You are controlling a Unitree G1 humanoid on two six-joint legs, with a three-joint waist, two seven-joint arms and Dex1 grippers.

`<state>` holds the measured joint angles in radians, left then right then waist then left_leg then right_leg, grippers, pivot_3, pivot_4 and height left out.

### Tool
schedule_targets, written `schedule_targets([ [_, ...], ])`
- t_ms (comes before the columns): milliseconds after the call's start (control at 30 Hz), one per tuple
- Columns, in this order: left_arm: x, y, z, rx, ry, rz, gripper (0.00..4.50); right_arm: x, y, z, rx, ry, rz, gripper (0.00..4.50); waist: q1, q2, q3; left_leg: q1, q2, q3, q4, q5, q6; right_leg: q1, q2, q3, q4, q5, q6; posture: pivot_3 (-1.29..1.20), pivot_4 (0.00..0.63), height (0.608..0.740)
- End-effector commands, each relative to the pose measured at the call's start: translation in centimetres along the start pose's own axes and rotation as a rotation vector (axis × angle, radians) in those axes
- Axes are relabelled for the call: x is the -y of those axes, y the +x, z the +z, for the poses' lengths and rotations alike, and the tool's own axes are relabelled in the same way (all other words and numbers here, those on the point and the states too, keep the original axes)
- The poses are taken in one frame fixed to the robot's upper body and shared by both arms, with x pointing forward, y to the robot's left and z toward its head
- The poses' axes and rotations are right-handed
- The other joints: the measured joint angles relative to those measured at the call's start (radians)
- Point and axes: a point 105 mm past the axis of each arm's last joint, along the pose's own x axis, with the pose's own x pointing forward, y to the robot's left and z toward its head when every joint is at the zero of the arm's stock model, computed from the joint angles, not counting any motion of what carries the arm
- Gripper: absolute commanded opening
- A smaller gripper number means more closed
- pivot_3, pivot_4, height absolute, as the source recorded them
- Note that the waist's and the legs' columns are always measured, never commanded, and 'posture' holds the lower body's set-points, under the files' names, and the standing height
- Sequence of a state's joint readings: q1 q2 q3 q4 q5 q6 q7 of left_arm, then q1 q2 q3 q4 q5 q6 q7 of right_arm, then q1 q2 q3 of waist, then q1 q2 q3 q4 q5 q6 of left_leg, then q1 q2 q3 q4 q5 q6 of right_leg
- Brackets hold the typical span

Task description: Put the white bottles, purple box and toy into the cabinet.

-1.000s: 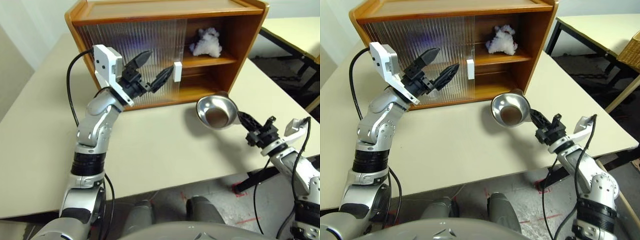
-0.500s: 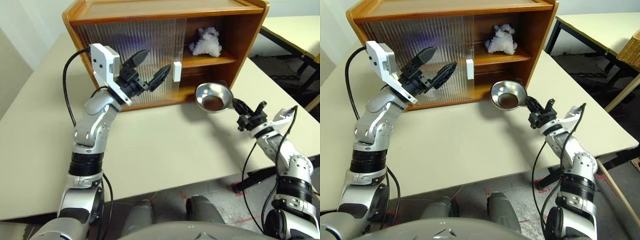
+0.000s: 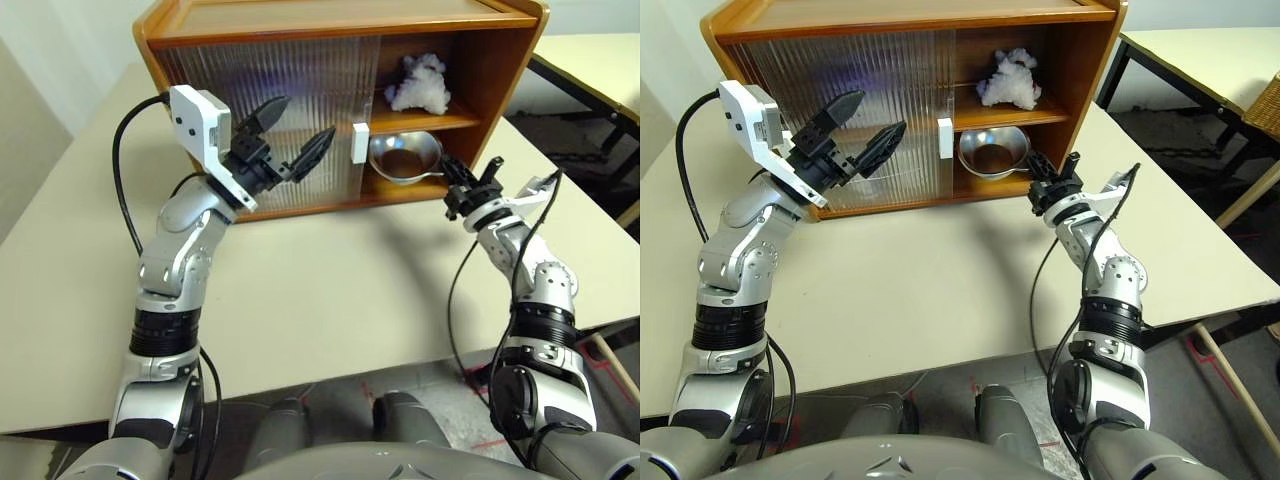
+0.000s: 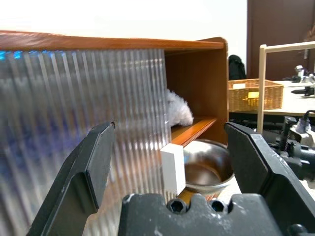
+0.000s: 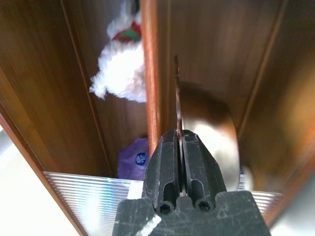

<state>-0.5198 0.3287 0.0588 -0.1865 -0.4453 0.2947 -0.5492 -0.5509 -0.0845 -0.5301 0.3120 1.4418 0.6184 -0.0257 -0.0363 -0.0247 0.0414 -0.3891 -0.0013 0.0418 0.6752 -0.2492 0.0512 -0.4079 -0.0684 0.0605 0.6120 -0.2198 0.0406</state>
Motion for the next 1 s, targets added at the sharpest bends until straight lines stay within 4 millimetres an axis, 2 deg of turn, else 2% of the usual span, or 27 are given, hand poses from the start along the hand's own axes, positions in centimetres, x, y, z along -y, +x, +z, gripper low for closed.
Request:
schedule_targets([
  [33,-0.1,-0.4,0.2,-0.010,0.015,0.015,4.50,-0.5,0.8,0.0,0.042,-0.015,-0.014,0.00,0.003,0.000,0.000,0.000,0.000,0.000,0.000,0.000,0.000,0.000,0.000,0.000,0.000,0.000,0.000,0.06,0.000,0.740],
  [300,-0.2,-1.0,0.4,-0.019,0.025,0.043,4.50,0.7,2.7,0.1,0.097,-0.026,-0.078,0.00,0.003,0.000,0.000,0.000,0.000,0.000,0.000,0.000,0.000,-0.001,0.000,-0.001,0.003,0.001,-0.001,0.10,0.000,0.740],
  [600,-0.4,-1.3,0.8,-0.024,0.036,0.059,4.50,3.1,4.6,1.4,0.189,-0.033,-0.164,0.00,0.003,0.000,0.000,0.001,-0.001,0.000,0.000,0.000,0.000,-0.001,0.000,-0.001,0.004,0.002,-0.002,0.13,0.000,0.740],
  [1000,-0.7,-2.2,1.3,-0.040,0.059,0.095,4.50,7.2,3.6,3.2,0.264,-0.024,-0.260,0.00,0.034,0.000,0.000,0.001,-0.001,-0.001,0.000,0.000,0.000,-0.001,0.000,-0.001,0.004,0.002,-0.002,0.18,0.000,0.740],
])
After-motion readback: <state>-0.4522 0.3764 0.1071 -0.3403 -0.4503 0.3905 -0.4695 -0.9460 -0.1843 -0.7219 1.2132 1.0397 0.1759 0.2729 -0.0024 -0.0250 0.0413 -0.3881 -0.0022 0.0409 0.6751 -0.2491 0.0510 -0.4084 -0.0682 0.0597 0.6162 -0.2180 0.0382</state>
